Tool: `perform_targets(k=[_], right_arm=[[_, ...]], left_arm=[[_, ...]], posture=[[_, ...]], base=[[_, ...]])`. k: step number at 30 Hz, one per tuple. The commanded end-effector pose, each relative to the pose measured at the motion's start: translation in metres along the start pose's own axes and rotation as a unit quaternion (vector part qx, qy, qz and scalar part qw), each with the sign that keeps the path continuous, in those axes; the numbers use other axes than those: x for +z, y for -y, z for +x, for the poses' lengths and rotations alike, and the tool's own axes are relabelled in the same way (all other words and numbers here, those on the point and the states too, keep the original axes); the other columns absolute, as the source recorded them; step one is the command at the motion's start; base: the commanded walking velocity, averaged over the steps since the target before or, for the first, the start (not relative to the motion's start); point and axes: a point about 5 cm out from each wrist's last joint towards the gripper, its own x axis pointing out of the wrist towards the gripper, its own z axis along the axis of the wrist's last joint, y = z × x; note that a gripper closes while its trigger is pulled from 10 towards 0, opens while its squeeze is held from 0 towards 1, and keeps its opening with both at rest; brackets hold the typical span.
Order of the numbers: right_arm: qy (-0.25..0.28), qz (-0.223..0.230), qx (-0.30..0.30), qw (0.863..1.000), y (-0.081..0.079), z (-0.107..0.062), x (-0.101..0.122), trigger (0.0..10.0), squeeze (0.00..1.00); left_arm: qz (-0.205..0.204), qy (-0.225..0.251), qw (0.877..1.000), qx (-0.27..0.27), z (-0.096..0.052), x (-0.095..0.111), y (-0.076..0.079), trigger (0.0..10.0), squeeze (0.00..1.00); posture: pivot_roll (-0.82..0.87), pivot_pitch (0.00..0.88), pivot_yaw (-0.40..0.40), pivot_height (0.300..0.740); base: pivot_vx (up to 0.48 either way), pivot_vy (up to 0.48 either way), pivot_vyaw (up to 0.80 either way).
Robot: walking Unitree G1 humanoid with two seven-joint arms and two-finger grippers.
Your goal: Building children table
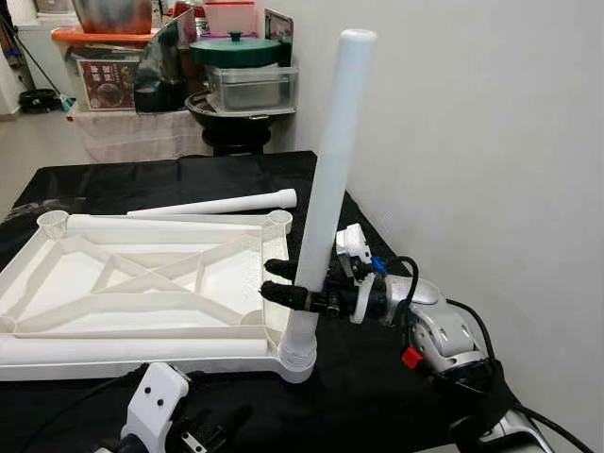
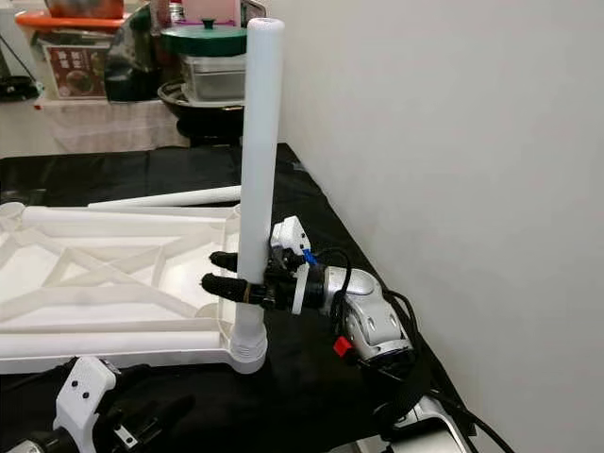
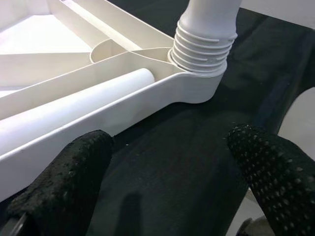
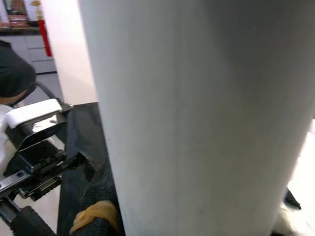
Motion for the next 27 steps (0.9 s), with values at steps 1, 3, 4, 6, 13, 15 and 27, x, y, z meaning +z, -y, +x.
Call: perform_targets(k=[1,3,4,6,13,15,27], right_arm=[[-0.044,0.030,0.028,0.998,-0.006,-0.001,-0.020,10.0,0.00],[-0.047,0.033,0.032,0.998,-0.004,0.000,-0.020,10.0,0.00],[-0.046,0.036,0.032,0.998,-0.002,0.001,-0.019,10.0,0.00],[-0.039,0.046,0.035,0.998,0.000,0.003,-0.018,10.0,0.00],[-0.023,0.062,0.055,0.996,0.000,0.004,-0.016,10.0,0.00],[-0.022,0.067,0.068,0.995,-0.002,0.006,-0.016,10.0,0.00],[-0.013,0.073,0.089,0.993,-0.006,0.014,-0.021,10.0,0.00]], left_arm=[[0.007,-0.012,1.000,-0.008,0.000,-0.005,0.001,10.0,0.00],[0.007,-0.014,1.000,-0.009,0.001,-0.009,0.001,10.0,0.00],[0.006,-0.016,1.000,-0.010,0.001,-0.011,0.000,10.0,0.00],[0.003,-0.017,1.000,-0.011,0.002,-0.014,0.000,10.0,0.00],[-0.001,-0.020,1.000,-0.014,0.002,-0.019,0.001,10.0,0.00],[-0.003,-0.020,1.000,-0.015,0.001,-0.020,0.001,10.0,0.00],[-0.005,-0.016,1.000,-0.019,0.001,-0.026,0.000,10.0,0.00]], posture=[[0.16,0.000,-0.051,0.740],[0.16,0.000,-0.052,0.740],[0.16,0.000,-0.052,0.740],[0.16,0.000,-0.055,0.740],[0.17,0.000,-0.058,0.740],[0.17,0.000,-0.059,0.740],[0.17,0.000,-0.063,0.740]], base=[[0.000,0.000,0.00],[0.000,0.000,0.00],[0.000,0.000,0.00],[0.000,0.000,0.00],[0.000,0.000,0.00],[0.000,0.000,0.00],[0.000,0.000,0.00]])
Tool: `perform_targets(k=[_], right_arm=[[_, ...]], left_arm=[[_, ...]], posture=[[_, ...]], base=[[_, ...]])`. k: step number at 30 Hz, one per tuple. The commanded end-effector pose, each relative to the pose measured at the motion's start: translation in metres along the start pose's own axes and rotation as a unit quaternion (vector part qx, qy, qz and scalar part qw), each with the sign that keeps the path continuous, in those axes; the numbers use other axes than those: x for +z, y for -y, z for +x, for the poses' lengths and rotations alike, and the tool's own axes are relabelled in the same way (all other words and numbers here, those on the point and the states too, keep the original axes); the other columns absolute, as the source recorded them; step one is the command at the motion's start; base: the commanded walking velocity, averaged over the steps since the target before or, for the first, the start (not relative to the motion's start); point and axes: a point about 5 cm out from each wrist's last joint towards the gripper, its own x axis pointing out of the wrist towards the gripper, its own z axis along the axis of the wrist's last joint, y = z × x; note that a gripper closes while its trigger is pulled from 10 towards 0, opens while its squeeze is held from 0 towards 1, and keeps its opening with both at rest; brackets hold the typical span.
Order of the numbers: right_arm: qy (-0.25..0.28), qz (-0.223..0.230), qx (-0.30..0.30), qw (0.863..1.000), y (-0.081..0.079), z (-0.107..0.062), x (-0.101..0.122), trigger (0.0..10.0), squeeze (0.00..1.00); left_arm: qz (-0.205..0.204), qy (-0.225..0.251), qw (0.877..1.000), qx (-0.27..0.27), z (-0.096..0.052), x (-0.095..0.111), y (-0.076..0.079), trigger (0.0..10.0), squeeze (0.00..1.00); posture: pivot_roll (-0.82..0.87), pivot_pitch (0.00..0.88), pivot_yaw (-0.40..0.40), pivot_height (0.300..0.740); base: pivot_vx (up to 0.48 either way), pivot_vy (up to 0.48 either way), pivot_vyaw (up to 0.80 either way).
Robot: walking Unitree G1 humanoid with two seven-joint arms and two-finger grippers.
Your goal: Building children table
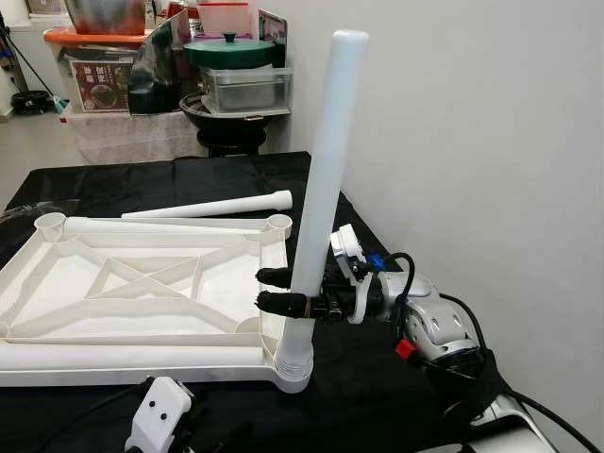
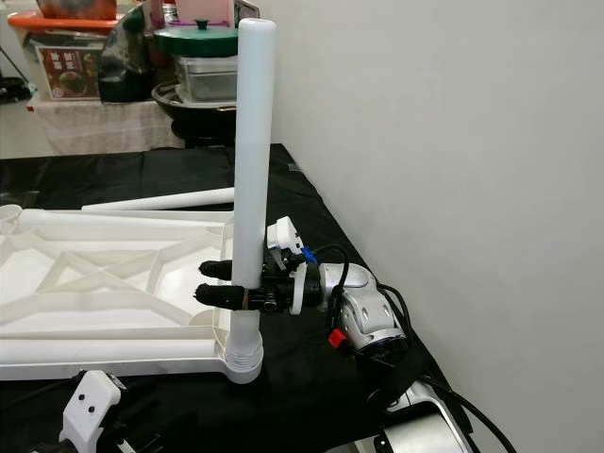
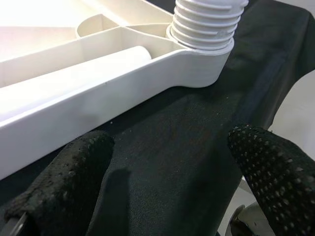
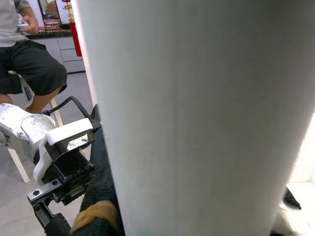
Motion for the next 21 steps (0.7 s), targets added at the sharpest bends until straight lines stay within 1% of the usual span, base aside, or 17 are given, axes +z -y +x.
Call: perform_targets(k=[1,5,6,7,8,10,11,13,14,15,16,17,18,19,20,21], right_arm=[[-0.015,0.045,0.018,0.999,-0.006,0.006,-0.021,10.0,0.00],[-0.011,0.045,-0.011,0.999,-0.006,0.007,-0.024,10.0,0.00],[-0.012,0.045,-0.016,0.999,-0.007,0.006,-0.026,10.0,0.00],[-0.009,0.046,-0.030,0.998,-0.008,0.005,-0.028,10.0,0.00],[-0.007,0.048,-0.039,0.998,-0.008,0.004,-0.030,10.0,0.00],[-0.007,0.048,-0.039,0.998,-0.008,0.004,-0.030,10.0,0.00],[-0.005,0.051,-0.045,0.998,-0.010,0.002,-0.031,10.0,0.00],[0.001,0.059,-0.057,0.997,-0.013,-0.004,-0.035,10.0,0.00],[0.001,0.059,-0.057,0.997,-0.013,-0.004,-0.035,10.0,0.00],[0.002,0.062,-0.061,0.996,-0.013,-0.005,-0.036,10.0,0.00],[0.002,0.062,-0.061,0.996,-0.013,-0.005,-0.036,10.0,0.00],[0.003,0.064,-0.065,0.996,-0.013,-0.006,-0.037,10.0,0.00],[0.006,0.065,-0.071,0.995,-0.013,-0.006,-0.038,10.0,0.00],[0.006,0.065,-0.071,0.995,-0.013,-0.006,-0.038,10.0,0.00],[0.010,0.065,-0.078,0.995,-0.013,-0.005,-0.038,10.0,0.00],[0.010,0.065,-0.078,0.995,-0.013,-0.005,-0.038,10.0,0.00]], left_arm=[[-0.001,-0.002,1.000,-0.004,0.000,-0.004,0.001,10.0,0.00],[0.003,0.002,1.000,0.012,0.000,-0.004,-0.001,10.0,0.00],[0.012,0.007,1.000,0.029,0.000,-0.002,-0.004,10.0,0.00],[0.014,0.021,0.998,0.064,0.000,0.005,-0.012,10.0,0.00],[0.014,0.031,0.996,0.088,0.000,0.011,-0.018,10.0,0.00],[0.014,0.031,0.996,0.088,0.000,0.011,-0.018,10.0,0.00],[0.025,0.044,0.992,0.112,-0.002,0.020,-0.025,10.0,0.00],[0.045,0.105,0.981,0.155,-0.006,0.056,-0.037,10.0,0.00],[0.045,0.105,0.981,0.155,-0.006,0.056,-0.037,10.0,0.00],[0.051,0.126,0.977,0.166,-0.007,0.069,-0.039,10.0,0.00],[0.051,0.126,0.977,0.166,-0.007,0.069,-0.039,10.0,0.00],[0.057,0.143,0.970,0.187,-0.008,0.078,-0.043,10.0,0.00],[0.059,0.150,0.964,0.210,-0.009,0.080,-0.047,10.0,0.00],[0.059,0.150,0.964,0.210,-0.009,0.080,-0.047,10.0,0.00],[0.059,0.143,0.957,0.244,-0.010,0.076,-0.051,10.0,0.00],[0.059,0.143,0.957,0.244,-0.010,0.076,-0.051,10.0,0.00]], posture=[[0.17,0.000,-0.062,0.740],[0.17,0.000,-0.062,0.740],[0.17,0.000,-0.062,0.740],[0.16,0.000,-0.061,0.740],[0.16,0.000,-0.061,0.740],[0.16,0.000,-0.061,0.740],[0.16,0.000,-0.063,0.740],[0.17,0.000,-0.065,0.740],[0.17,0.000,-0.065,0.740],[0.17,0.000,-0.065,0.740],[0.17,0.000,-0.065,0.740],[0.17,0.000,-0.065,0.740],[0.17,0.000,-0.064,0.740],[0.17,0.000,-0.064,0.740],[0.17,0.000,-0.061,0.740],[0.17,0.000,-0.061,0.740]], base=[[0.000,0.000,0.00],[0.000,0.000,0.00],[0.000,0.000,0.00],[0.000,0.000,0.00],[0.000,0.000,0.00],[0.000,0.000,0.00],[0.000,0.000,0.00],[0.000,0.000,0.00],[0.000,0.000,0.00],[0.000,0.000,0.00],[0.000,0.000,0.00],[0.000,0.000,0.00],[0.000,0.000,0.00],[0.000,0.000,0.00],[0.000,0.000,0.00],[0.000,0.000,0.00]])
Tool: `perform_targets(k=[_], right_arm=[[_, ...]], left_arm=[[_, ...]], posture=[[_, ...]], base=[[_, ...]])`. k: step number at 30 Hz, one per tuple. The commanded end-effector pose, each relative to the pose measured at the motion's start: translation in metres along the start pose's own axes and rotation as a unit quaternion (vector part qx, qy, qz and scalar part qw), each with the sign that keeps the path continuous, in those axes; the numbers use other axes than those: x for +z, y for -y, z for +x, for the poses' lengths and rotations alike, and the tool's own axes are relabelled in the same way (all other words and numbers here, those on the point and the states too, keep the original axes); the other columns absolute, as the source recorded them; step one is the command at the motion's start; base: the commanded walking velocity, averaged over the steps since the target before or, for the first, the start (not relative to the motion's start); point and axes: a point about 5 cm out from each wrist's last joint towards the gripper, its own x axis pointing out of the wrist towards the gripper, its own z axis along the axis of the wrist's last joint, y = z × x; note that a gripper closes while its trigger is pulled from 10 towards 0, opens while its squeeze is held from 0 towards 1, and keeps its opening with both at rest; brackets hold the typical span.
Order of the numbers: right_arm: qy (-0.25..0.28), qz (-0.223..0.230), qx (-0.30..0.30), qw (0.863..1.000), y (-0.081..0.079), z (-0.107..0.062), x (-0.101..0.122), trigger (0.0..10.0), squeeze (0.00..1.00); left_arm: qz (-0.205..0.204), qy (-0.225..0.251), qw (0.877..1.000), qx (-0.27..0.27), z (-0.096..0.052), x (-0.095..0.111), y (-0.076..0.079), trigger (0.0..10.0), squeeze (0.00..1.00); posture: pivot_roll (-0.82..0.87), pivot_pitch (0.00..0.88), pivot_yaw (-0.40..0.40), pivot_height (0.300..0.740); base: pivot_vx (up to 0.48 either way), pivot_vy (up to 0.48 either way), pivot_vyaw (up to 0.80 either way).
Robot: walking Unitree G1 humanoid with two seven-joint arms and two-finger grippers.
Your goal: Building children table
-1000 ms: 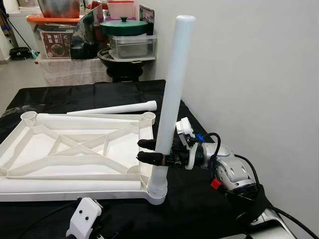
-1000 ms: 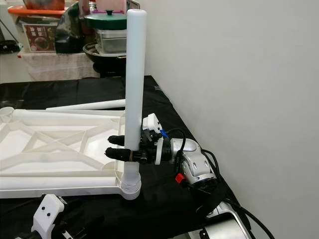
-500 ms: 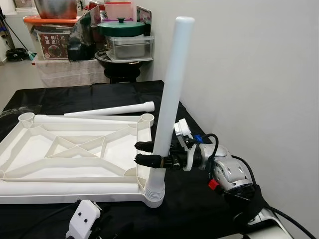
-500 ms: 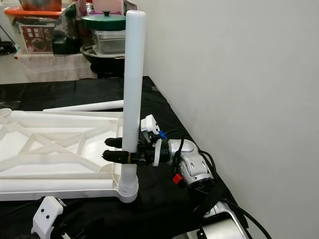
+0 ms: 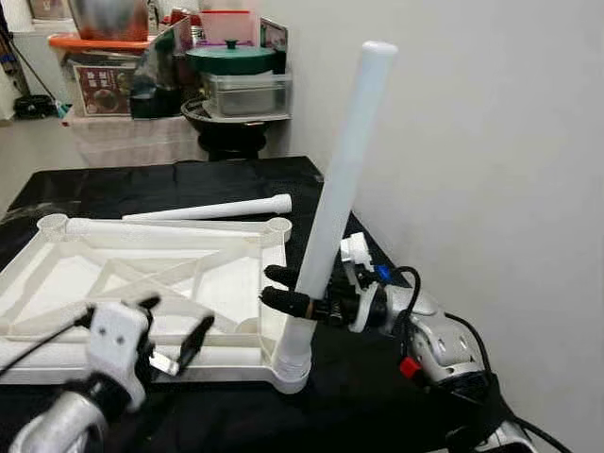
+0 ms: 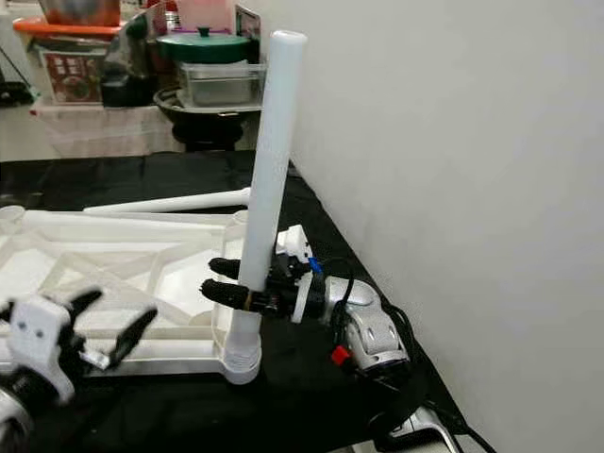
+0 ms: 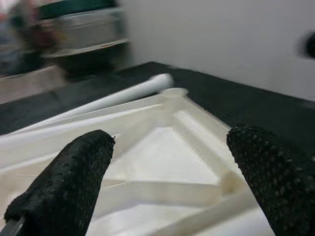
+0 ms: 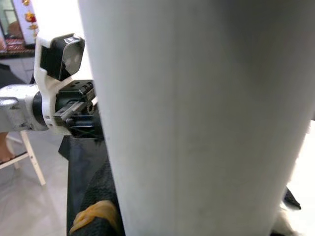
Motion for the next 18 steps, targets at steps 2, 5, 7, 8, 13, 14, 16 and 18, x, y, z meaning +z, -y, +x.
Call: perform_targets(k=[2,5,7,8,13,14,16,18], right_arm=[[-0.029,0.055,-0.006,0.998,-0.006,-0.001,-0.027,10.0,0.00],[-0.033,0.050,-0.034,0.998,-0.006,0.001,-0.030,10.0,0.00],[-0.033,0.050,-0.034,0.998,-0.006,0.001,-0.030,10.0,0.00],[-0.031,0.044,-0.060,0.997,-0.004,0.001,-0.030,10.0,0.00],[-0.013,0.024,-0.142,0.989,0.006,-0.001,-0.027,10.0,0.00],[-0.013,0.024,-0.142,0.989,0.006,-0.001,-0.027,10.0,0.00],[-0.008,0.025,-0.148,0.989,0.007,-0.001,-0.026,10.0,0.00],[0.001,0.028,-0.151,0.988,0.005,0.002,-0.024,10.0,0.00]], left_arm=[[0.009,-0.027,0.999,0.041,-0.003,-0.010,-0.006,10.0,0.00],[0.003,-0.070,0.988,0.135,-0.025,-0.031,-0.005,10.0,0.00],[0.003,-0.070,0.988,0.135,-0.025,-0.031,-0.005,10.0,0.00],[0.001,-0.085,0.979,0.184,-0.039,-0.037,-0.002,10.0,0.00],[0.013,-0.118,0.958,0.260,-0.065,-0.044,0.009,10.0,0.00],[0.013,-0.118,0.958,0.260,-0.065,-0.044,0.009,10.0,0.00],[0.010,-0.123,0.960,0.252,-0.066,-0.046,0.012,10.0,0.00],[-0.001,-0.132,0.962,0.240,-0.062,-0.053,0.012,10.0,0.00]], posture=[[0.17,0.000,-0.061,0.740],[0.16,0.000,-0.051,0.740],[0.16,0.000,-0.051,0.740],[0.16,0.000,-0.055,0.740],[0.17,0.000,-0.064,0.740],[0.17,0.000,-0.064,0.740],[0.17,0.000,-0.064,0.740],[0.17,0.000,-0.063,0.740]], base=[[0.000,0.000,0.00],[0.000,0.000,0.00],[0.000,0.000,0.00],[0.000,0.000,0.00],[0.000,0.000,0.00],[0.000,0.000,0.00],[0.000,0.000,0.00],[0.000,0.000,0.00]])
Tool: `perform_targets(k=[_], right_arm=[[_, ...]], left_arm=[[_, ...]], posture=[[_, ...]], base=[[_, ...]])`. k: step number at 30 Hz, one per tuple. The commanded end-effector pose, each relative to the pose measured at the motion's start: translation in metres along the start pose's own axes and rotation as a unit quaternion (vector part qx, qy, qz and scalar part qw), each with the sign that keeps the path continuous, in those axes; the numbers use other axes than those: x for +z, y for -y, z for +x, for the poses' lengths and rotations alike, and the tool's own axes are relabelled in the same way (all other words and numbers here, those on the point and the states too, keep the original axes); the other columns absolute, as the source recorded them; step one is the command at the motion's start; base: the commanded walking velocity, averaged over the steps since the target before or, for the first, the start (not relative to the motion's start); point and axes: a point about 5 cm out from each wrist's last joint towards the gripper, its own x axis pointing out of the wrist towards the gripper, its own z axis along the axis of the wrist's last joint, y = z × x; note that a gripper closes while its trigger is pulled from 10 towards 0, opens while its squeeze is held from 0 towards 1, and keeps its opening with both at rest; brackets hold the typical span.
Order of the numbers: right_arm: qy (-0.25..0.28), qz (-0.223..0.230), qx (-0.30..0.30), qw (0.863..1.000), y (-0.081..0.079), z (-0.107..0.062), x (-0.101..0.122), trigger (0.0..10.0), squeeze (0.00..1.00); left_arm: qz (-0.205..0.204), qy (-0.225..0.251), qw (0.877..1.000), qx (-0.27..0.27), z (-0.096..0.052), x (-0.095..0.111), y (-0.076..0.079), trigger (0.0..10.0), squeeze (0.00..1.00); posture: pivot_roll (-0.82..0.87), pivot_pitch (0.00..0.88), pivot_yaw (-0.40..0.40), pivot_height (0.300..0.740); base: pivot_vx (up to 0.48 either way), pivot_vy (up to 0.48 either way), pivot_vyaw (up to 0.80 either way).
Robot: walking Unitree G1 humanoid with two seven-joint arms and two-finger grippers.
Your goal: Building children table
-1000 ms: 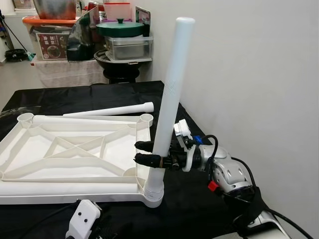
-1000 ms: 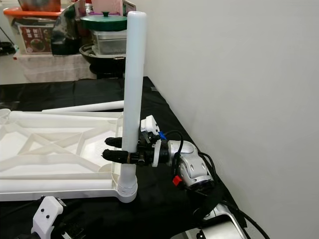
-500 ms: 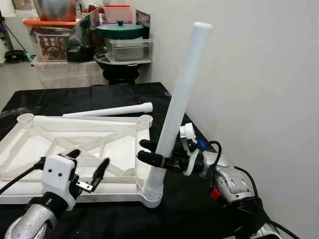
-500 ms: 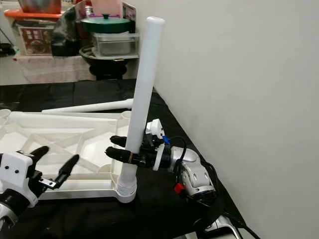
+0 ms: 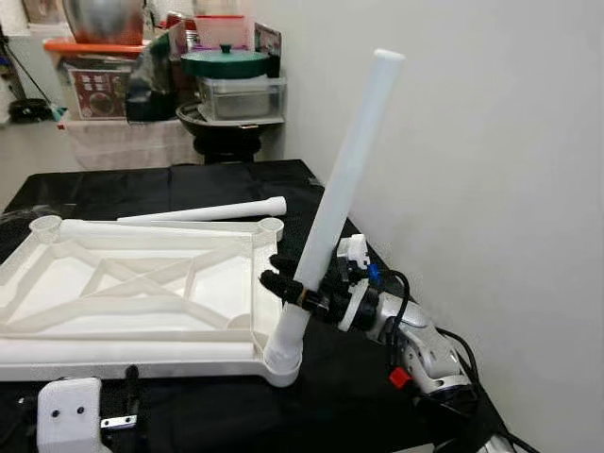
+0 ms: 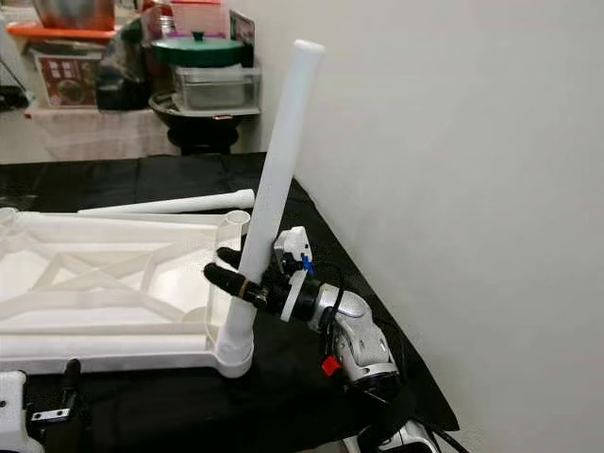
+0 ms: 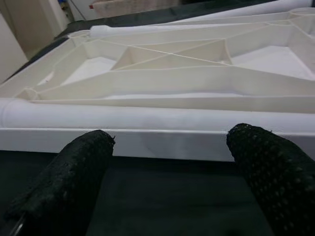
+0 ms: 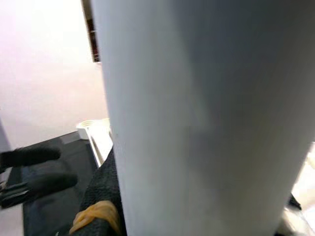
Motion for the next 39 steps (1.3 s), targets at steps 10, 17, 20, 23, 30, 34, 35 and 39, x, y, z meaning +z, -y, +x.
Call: perform_targets(k=[10,17,20,23,30,34,35,39], right_arm=[[-0.083,0.010,-0.055,0.995,-0.006,-0.007,-0.029,10.0,0.00],[-0.103,0.014,-0.149,0.983,0.002,-0.007,-0.039,10.0,0.00],[-0.097,0.020,-0.180,0.979,0.004,-0.006,-0.040,10.0,0.00],[-0.090,0.024,-0.201,0.975,0.003,-0.006,-0.039,10.0,0.00],[-0.118,0.036,-0.241,0.963,0.004,-0.010,-0.045,10.0,0.00],[-0.141,0.042,-0.288,0.946,0.010,-0.016,-0.050,10.0,0.00],[-0.144,0.049,-0.301,0.941,0.011,-0.017,-0.052,10.0,0.00],[-0.154,0.045,-0.340,0.926,0.014,-0.024,-0.057,10.0,0.00]], left_arm=[[-0.005,-0.021,0.995,-0.099,-0.001,-0.014,0.025,10.0,0.00],[-0.007,-0.034,0.992,-0.120,-0.008,-0.022,0.034,10.0,0.00],[-0.007,-0.036,0.991,-0.129,-0.007,-0.025,0.035,10.0,0.00],[-0.009,-0.033,0.990,-0.136,-0.006,-0.027,0.037,10.0,0.00],[-0.005,-0.015,0.990,-0.140,-0.003,-0.028,0.040,10.0,0.00],[-0.009,-0.013,0.989,-0.145,-0.002,-0.029,0.040,10.0,0.00],[-0.010,-0.013,0.989,-0.145,-0.002,-0.030,0.039,10.0,0.00],[-0.012,-0.014,0.989,-0.146,0.000,-0.033,0.036,10.0,0.00]], posture=[[0.15,0.000,-0.048,0.740],[0.15,0.000,-0.048,0.740],[0.15,0.000,-0.048,0.740],[0.15,0.000,-0.048,0.740],[0.15,0.000,-0.049,0.740],[0.14,0.000,-0.047,0.740],[0.14,0.000,-0.047,0.740],[0.14,0.000,-0.048,0.740]], base=[[0.000,0.000,0.00],[0.000,0.000,0.00],[0.000,0.000,0.00],[0.000,0.000,0.00],[0.000,0.000,0.00],[0.000,0.000,0.00],[0.000,0.000,0.00],[0.000,0.000,0.00]])
